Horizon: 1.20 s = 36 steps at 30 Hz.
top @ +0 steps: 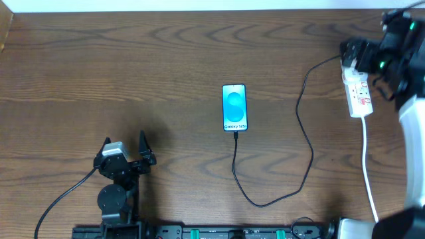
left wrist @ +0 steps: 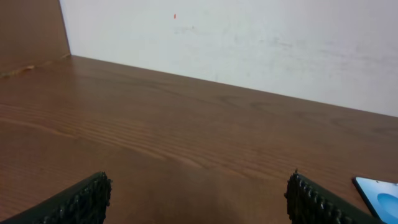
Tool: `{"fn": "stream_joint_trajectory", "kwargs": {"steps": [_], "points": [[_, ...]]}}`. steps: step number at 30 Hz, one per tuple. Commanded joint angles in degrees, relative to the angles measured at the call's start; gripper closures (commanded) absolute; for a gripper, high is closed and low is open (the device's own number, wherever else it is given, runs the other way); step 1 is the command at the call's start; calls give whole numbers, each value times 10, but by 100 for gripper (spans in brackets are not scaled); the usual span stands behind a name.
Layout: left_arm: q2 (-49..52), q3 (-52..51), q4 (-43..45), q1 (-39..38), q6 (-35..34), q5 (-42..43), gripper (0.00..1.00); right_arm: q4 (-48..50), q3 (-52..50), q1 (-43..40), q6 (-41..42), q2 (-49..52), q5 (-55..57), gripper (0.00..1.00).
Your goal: Plug charger to phone and switch on socket
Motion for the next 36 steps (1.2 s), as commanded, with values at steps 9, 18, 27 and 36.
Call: {"fn": "stream_joint_trajectory", "kwargs": {"steps": [9, 18, 27, 36], "points": [[-3, -12, -21, 3, 8, -3, 10, 285, -364, 1, 29, -165, 6, 1], [-3, -12, -21, 3, 8, -3, 10, 452, -571, 1, 28, -311, 6, 1], [-3, -12, -21, 3, 8, -3, 10, 493, -657, 1, 30, -381, 7, 1], [-3, -12, -21, 3, 8, -3, 10, 504, -734, 1, 28, -483, 9, 1]]}}
